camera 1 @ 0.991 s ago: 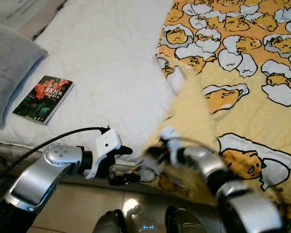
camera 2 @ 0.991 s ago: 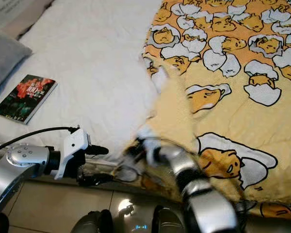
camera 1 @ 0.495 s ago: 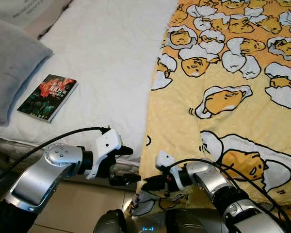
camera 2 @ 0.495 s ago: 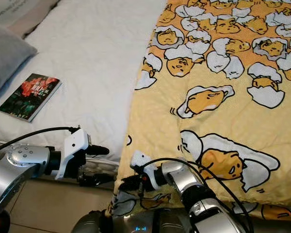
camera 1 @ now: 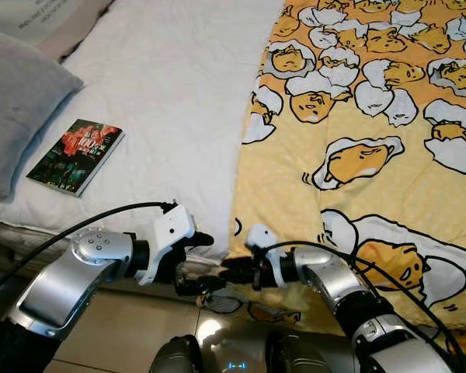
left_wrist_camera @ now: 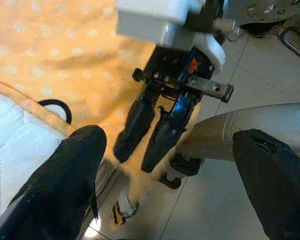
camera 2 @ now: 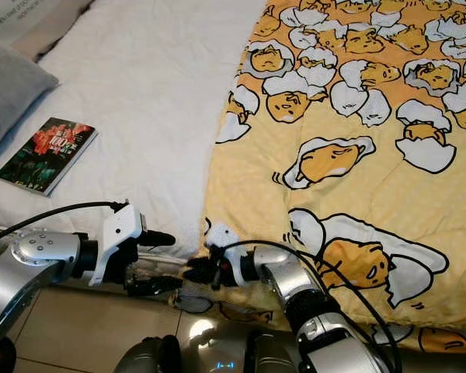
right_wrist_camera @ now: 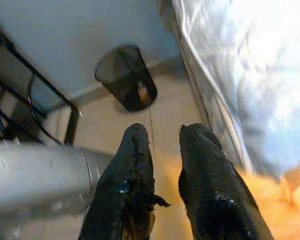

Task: Clean up the room

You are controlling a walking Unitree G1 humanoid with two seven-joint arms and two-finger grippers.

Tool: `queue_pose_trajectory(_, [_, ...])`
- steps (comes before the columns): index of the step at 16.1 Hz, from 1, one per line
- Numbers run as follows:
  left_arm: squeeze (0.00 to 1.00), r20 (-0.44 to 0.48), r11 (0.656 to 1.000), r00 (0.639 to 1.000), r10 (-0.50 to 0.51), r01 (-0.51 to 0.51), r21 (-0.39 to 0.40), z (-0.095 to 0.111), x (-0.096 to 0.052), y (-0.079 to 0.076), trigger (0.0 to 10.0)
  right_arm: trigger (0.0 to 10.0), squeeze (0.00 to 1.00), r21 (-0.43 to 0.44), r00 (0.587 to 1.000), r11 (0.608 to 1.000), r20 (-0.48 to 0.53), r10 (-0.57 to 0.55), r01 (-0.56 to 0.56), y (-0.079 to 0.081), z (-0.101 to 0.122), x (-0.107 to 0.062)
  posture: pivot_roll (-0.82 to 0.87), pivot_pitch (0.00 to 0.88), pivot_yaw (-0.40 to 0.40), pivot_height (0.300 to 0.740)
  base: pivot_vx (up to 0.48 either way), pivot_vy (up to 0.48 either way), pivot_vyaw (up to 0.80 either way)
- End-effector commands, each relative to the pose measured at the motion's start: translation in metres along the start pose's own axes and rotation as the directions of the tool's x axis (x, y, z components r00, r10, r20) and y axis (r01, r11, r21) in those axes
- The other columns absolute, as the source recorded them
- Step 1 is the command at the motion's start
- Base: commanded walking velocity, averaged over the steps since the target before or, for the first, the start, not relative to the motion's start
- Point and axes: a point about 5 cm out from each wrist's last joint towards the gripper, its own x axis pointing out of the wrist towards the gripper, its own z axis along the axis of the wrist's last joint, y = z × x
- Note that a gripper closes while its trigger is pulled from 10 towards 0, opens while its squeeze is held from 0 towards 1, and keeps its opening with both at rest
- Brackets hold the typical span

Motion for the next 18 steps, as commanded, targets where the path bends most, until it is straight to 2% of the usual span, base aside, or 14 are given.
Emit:
queue_pose_trajectory(1, [0.0,0.001,1.0,1.0,0.003,-0.003,0.003,0.001,0.0,0.001,10.0,10.0,1.0,0.023,0.999,1.0,0.039,0.016,-0.017,0.003,0.002,0.0,0.04,0.162,0.036,0.74,0.0,0.0,0.0])
queue_pose_trajectory(4, [0.0,0.007,1.0,1.0,-0.008,0.008,0.003,0.002,0.001,0.001,10.0,10.0,1.0,0.002,0.996,0.997,0.037,0.082,-0.082,0.011,0.007,-0.002,0.04,0.16,0.036,0.74,0.0,0.0,0.0])
queue_pose_trajectory(5, [0.0,0.008,1.0,1.0,-0.008,0.008,0.003,0.002,0.001,0.001,10.0,10.0,1.0,-0.01,0.997,0.998,0.031,0.065,-0.064,0.01,0.007,-0.001,0.04,0.16,0.036,0.74,0.0,0.0,0.0])
queue_pose_trajectory(7, [0.0,0.017,1.0,1.0,0.006,-0.006,0.004,0.002,0.002,0.002,10.0,10.0,1.0,-0.023,0.996,0.996,0.01,-0.086,0.086,-0.001,0.005,-0.006,0.03,0.152,0.032,0.74,0.0,0.0,0.0])
queue_pose_trajectory(8, [0.0,0.033,1.0,0.999,0.024,-0.024,0.005,0.002,0.003,0.002,10.0,10.0,1.0,-0.03,0.983,0.982,0.016,-0.184,0.184,-0.008,0.005,-0.012,0.02,0.141,0.026,0.74,0.0,0.0,0.0])
queue_pose_trajectory(9, [0.0,0.083,0.995,0.992,0.096,-0.097,0.004,0.005,0.007,0.007,10.0,10.0,1.0,-0.007,0.945,0.946,0.055,-0.323,0.324,-0.017,0.006,-0.023,0.02,0.124,0.018,0.74,0.0,0.0,0.0])
queue_pose_trajectory(10, [0.0,0.167,0.971,0.957,0.238,-0.24,-0.014,0.009,0.012,0.016,10.0,10.0,0.1,0.036,0.89,0.895,0.096,-0.446,0.445,-0.023,0.006,-0.035,0.01,0.107,0.011,0.74,0.0,0.0,0.0])
queue_pose_trajectory(11, [0.0,0.212,0.91,0.885,0.415,-0.408,-0.08,0.009,0.016,0.025,10.0,10.0,0.0,0.079,0.814,0.824,0.126,-0.566,0.561,-0.026,0.007,-0.048,0.0,0.09,0.011,0.74,0.0,0.0,0.0])
queue_pose_trajectory(12, [0.0,0.232,0.851,0.819,0.525,-0.504,-0.146,0.008,0.018,0.03,10.0,10.0,0.0,0.111,0.753,0.77,0.161,-0.638,0.628,-0.026,0.008,-0.059,-0.02,0.081,0.015,0.74,0.0,0.0,0.0])
queue_pose_trajectory(13, [0.0,0.271,0.763,0.714,0.646,-0.615,-0.199,0.009,0.016,0.035,10.0,10.0,0.0,0.134,0.674,0.7,0.194,-0.713,0.702,-0.025,0.009,-0.072,-0.03,0.07,0.017,0.74,0.0,0.0,0.0])
queue_pose_trajectory(15, [0.0,0.271,0.636,0.575,0.772,-0.703,-0.318,0.006,0.016,0.035,10.0,10.0,0.0,0.248,0.475,0.522,0.228,-0.85,0.816,-0.023,0.009,-0.097,-0.06,0.047,0.024,0.74,0.0,0.0,-0.22])
queue_pose_trajectory(17, [0.0,0.271,0.594,0.528,0.805,-0.723,-0.354,0.006,0.018,0.032,10.0,10.0,0.0,0.268,0.421,0.474,0.232,-0.877,0.839,-0.018,0.009,-0.105,-0.07,0.036,0.029,0.74,0.0,0.0,-0.61])
queue_pose_trajectory(18, [0.0,0.272,0.549,0.478,0.835,-0.748,-0.373,0.007,0.021,0.028,10.0,10.0,0.0,0.263,0.414,0.467,0.234,-0.88,0.844,-0.008,0.01,-0.107,-0.08,0.025,0.029,0.74,0.0,0.0,-0.79])
